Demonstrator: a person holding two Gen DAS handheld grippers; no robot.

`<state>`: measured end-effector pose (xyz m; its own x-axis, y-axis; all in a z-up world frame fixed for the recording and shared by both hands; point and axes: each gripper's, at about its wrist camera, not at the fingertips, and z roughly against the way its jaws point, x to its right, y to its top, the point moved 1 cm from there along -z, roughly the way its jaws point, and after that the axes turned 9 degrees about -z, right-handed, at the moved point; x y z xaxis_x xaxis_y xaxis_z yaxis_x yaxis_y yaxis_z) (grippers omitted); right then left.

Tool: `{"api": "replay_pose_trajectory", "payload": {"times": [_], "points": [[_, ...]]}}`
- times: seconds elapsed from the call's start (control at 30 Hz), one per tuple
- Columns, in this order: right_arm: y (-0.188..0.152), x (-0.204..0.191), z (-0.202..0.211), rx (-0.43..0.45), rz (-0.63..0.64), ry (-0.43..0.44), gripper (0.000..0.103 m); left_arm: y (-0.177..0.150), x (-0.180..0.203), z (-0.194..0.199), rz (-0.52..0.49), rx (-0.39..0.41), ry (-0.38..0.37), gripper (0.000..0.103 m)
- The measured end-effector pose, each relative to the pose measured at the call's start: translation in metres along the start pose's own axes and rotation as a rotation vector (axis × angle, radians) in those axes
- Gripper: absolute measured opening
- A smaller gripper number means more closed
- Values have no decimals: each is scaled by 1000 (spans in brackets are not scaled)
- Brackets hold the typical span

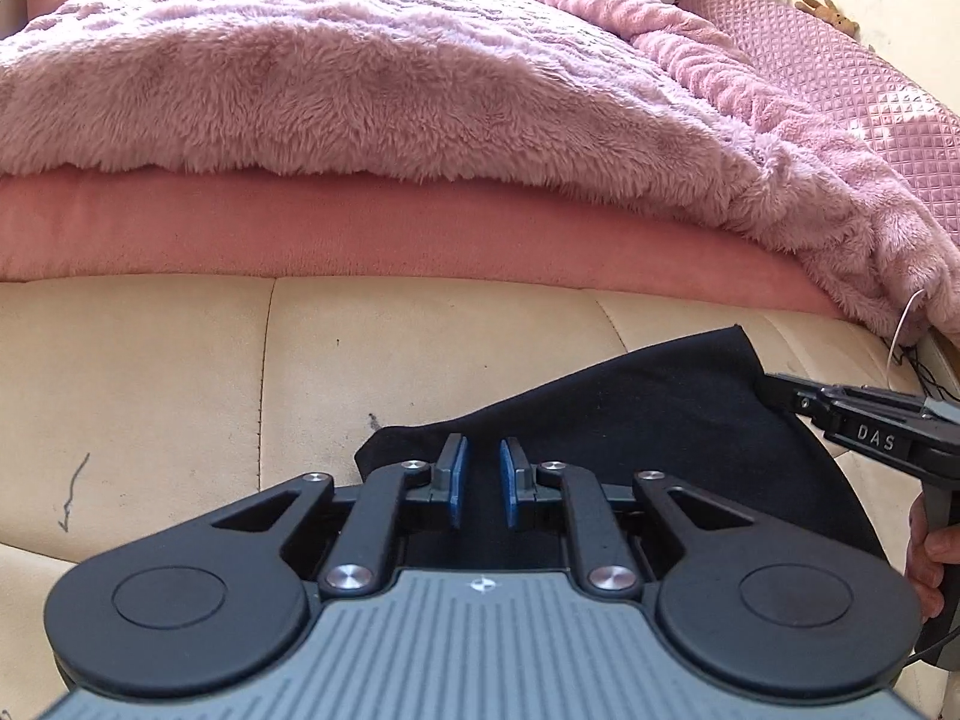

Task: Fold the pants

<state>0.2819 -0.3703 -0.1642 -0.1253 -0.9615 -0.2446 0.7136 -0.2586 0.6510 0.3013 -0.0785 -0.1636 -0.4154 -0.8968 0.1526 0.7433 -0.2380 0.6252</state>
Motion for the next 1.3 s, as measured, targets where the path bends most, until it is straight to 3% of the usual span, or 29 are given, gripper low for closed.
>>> {"api": "replay_pose_trajectory", "payload": {"times": [0.1, 0.3, 0.43, 0.63, 0.8, 1.1, 1.3], "points": [[-3, 16, -7, -9, -71, 10, 17, 1, -1, -5, -15, -2, 6, 17], [-4, 26, -6, -10, -134, 1, 27, 4, -3, -1, 7, 9, 17, 16], [-4, 25, 19, 30, -126, -60, 24, 2, -5, 20, 26, 30, 19, 17], [-19, 6, 74, 101, -37, -46, 18, -16, 10, 55, 33, 51, -27, 17], [-46, -7, 104, 111, 41, -43, 12, -38, 37, 71, -40, 22, -77, 17], [-93, 21, 98, 1, -20, -74, 10, -78, 54, 71, -113, -67, -68, 17], [-99, 30, 90, -18, -60, -61, 10, -94, 59, 80, -125, -116, -77, 17]]}}
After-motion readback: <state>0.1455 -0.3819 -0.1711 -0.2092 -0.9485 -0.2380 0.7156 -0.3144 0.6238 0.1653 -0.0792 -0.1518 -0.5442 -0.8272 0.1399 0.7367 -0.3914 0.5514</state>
